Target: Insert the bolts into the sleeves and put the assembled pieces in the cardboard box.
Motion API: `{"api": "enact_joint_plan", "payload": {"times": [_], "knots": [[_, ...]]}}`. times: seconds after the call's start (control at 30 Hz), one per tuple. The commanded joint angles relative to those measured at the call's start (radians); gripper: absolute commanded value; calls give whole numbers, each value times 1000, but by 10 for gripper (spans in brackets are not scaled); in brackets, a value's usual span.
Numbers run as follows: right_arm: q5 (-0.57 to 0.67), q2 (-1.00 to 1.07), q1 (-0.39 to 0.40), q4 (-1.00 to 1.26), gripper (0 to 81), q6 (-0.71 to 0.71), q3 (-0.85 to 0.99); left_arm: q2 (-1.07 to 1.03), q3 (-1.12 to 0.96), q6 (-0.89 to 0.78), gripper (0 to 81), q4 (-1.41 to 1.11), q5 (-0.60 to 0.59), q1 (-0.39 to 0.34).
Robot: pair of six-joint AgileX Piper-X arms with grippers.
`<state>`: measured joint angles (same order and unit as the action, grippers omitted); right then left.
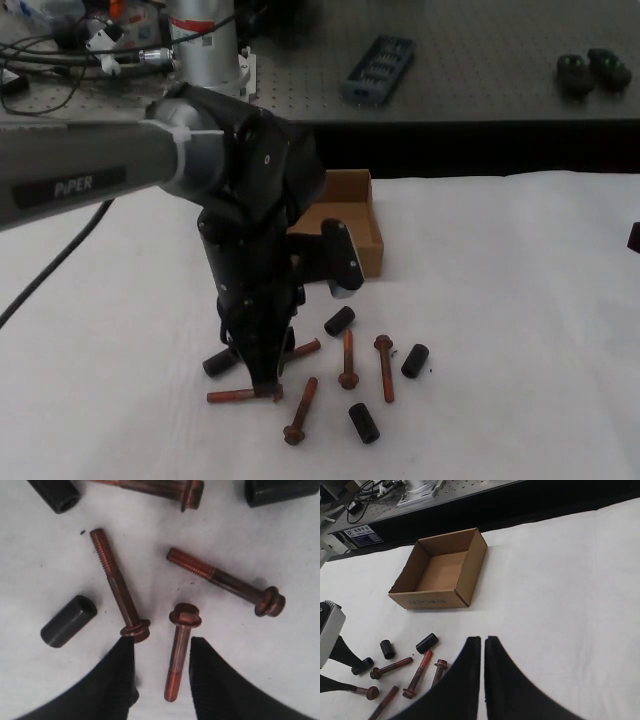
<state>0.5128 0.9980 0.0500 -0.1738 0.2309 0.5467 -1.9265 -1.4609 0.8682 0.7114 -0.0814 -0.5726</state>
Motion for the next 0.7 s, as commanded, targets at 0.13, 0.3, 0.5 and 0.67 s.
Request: {"api": "enact_joint_plan", "payload": {"times": [0.13, 0.3, 0.5, 0.67], "knots": [[12, 3, -1, 1, 39, 1, 12, -10, -2, 8, 240, 56, 54, 15], [12, 3, -1, 1, 39, 1, 12, -10, 41, -27, 240, 60, 46, 26], [12, 3, -1, 1, 39, 1, 12, -10, 128, -68, 240, 31, 6, 29], [12, 3, -1, 1, 39, 1, 12, -10, 151, -68, 240, -23, 1, 29]]}}
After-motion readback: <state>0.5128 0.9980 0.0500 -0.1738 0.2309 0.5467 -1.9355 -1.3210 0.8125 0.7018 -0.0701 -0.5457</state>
